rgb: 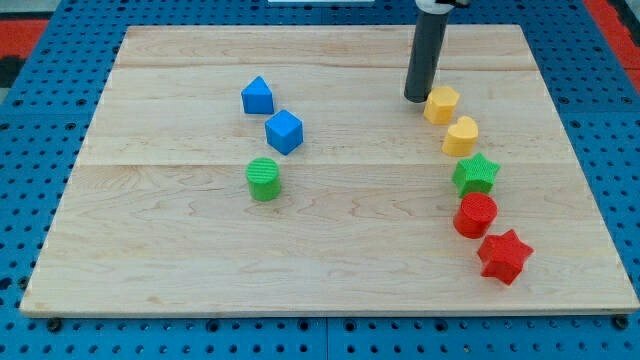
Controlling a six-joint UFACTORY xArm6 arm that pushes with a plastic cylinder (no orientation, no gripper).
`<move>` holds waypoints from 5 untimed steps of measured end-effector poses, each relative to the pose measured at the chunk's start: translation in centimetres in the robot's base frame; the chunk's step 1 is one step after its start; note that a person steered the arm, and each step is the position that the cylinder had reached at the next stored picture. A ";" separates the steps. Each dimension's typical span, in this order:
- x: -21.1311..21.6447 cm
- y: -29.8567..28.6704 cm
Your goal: Place the blue triangle top left to the yellow hexagon
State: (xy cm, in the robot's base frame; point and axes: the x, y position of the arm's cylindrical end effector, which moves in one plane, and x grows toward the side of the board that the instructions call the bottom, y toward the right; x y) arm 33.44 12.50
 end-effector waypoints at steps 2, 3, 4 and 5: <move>0.0 3.4; -3.9 0.6; -6.1 -7.2; -7.8 -18.6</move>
State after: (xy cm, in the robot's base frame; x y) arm 25.60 -6.14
